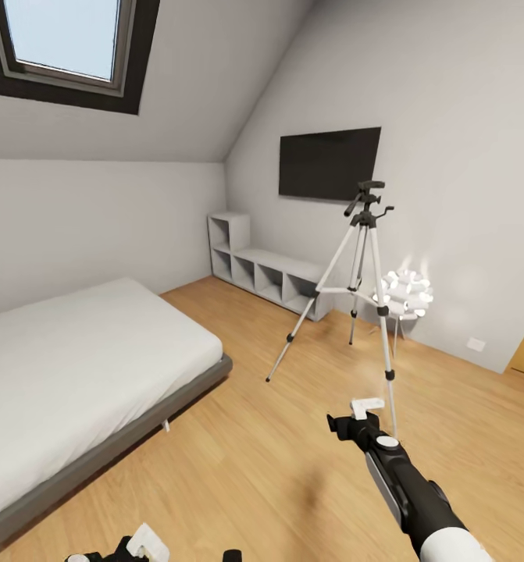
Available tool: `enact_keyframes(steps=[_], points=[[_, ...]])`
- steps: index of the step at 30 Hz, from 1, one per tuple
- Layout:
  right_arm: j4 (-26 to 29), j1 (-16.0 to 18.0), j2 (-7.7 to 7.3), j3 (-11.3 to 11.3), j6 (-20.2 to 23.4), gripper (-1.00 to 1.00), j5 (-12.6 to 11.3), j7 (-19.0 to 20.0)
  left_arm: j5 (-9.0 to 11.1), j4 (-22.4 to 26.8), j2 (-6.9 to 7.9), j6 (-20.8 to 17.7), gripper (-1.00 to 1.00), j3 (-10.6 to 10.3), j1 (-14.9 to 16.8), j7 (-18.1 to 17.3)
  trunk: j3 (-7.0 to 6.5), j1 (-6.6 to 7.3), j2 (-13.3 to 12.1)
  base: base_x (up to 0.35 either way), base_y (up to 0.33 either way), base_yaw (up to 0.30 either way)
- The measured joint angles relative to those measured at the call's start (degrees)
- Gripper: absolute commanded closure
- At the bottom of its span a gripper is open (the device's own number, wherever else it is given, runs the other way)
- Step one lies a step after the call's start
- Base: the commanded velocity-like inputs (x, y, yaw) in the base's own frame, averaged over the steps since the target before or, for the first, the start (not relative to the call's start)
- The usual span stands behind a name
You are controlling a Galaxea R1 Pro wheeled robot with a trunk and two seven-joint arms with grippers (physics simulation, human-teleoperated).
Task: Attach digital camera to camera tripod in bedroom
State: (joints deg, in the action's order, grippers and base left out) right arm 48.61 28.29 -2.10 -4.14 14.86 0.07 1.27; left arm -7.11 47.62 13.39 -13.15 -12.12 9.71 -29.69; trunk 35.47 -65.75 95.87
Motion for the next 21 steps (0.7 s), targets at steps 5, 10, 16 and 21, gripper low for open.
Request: enact_keyframes(steps=[5, 10, 16, 21], points=[[-2.87, 0.02, 0.34, -0.09, -4.61, -1.00, 0.02, 0.00, 0.00, -0.33, 0.22, 0.19, -1.00, 0.02, 2.84, -0.14, 0.90, -1.10, 2.01, 0.000, 0.000, 0.000], [-3.65, 0.05, 0.45, -0.13, -6.25, -1.00, 0.01, 0.00, -0.02, -0.22, 0.48, 0.17, -1.00, 0.04, 6.89, -4.09, 1.79, -2.20, 4.01, 0.000, 0.000, 0.000], [-3.78, 0.08, 0.48, -0.13, -6.52, -1.00, 0.05, -0.07, -0.13, 2.42, 0.54, 0.14, -1.00, 0.04, 8.81, -10.03, 2.87, -3.52, 6.42, 0.000, 0.000, 0.000], [-3.80, 0.08, 0.54, -0.13, -6.54, -1.00, 0.07, -0.09, -0.17, 3.33, 0.55, 0.21, -1.00, 0.02, 9.34, -11.76, 3.77, -4.61, 8.43, 0.000, 0.000, 0.000]])
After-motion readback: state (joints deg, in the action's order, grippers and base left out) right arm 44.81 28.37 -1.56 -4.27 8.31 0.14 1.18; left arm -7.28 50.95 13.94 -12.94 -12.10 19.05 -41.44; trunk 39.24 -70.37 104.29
